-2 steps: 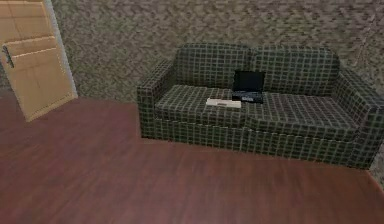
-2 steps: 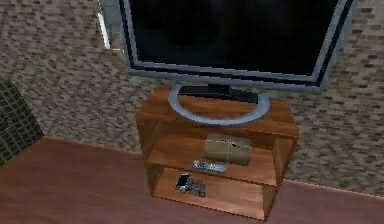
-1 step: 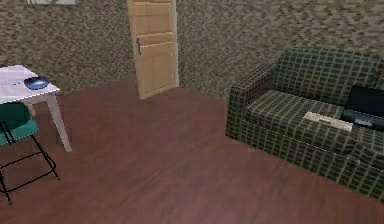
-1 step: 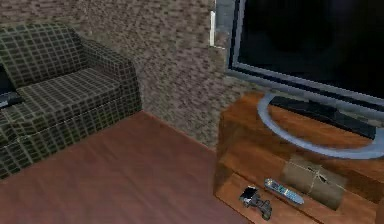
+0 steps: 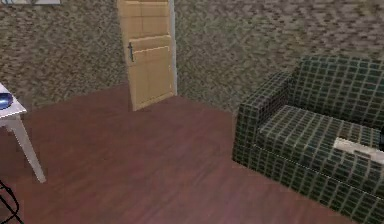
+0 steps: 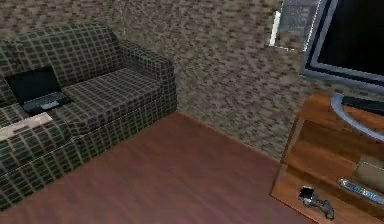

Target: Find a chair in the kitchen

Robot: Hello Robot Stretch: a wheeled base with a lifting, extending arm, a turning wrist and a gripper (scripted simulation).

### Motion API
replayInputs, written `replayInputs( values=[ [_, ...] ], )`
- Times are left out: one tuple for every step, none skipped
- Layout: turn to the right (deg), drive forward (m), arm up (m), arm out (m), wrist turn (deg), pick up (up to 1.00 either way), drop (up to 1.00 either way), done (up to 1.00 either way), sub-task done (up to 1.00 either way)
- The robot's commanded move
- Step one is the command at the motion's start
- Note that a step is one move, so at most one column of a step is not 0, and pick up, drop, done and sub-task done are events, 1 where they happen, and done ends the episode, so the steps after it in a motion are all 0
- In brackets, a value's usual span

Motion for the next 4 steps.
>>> replayInputs(
  values=[
    [-24.0, 0.0, 0.0, 0.0, 0.0, 0.0, 0.0, 0.0, 0.0],
    [0.0, 1.0, 0.0, 0.0, 0.0, 0.0, 0.0, 0.0, 0.0],
    [0.0, 1.0, 0.0, 0.0, 0.0, 0.0, 0.0, 0.0, 0.0],
    [-3.0, 0.0, 0.0, 0.0, 0.0, 0.0, 0.0, 0.0, 0.0]
  ],
)
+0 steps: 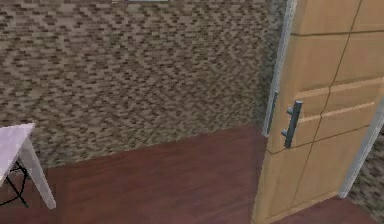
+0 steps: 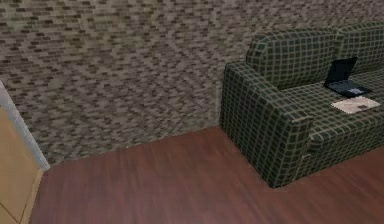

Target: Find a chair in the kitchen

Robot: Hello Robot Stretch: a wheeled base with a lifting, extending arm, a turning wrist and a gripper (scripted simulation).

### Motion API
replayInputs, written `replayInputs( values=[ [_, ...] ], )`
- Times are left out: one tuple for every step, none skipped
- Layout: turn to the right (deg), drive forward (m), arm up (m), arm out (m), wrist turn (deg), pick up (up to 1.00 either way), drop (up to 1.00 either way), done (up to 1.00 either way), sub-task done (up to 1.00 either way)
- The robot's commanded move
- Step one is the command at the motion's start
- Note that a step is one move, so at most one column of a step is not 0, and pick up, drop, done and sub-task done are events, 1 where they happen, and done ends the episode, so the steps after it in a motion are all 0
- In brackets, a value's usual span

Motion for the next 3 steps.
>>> replayInputs(
  values=[
    [0.0, 1.0, 0.0, 0.0, 0.0, 0.0, 0.0, 0.0, 0.0],
    [-15.0, 0.0, 0.0, 0.0, 0.0, 0.0, 0.0, 0.0, 0.0],
    [0.0, 0.05, 0.0, 0.0, 0.0, 0.0, 0.0, 0.0, 0.0]
  ],
)
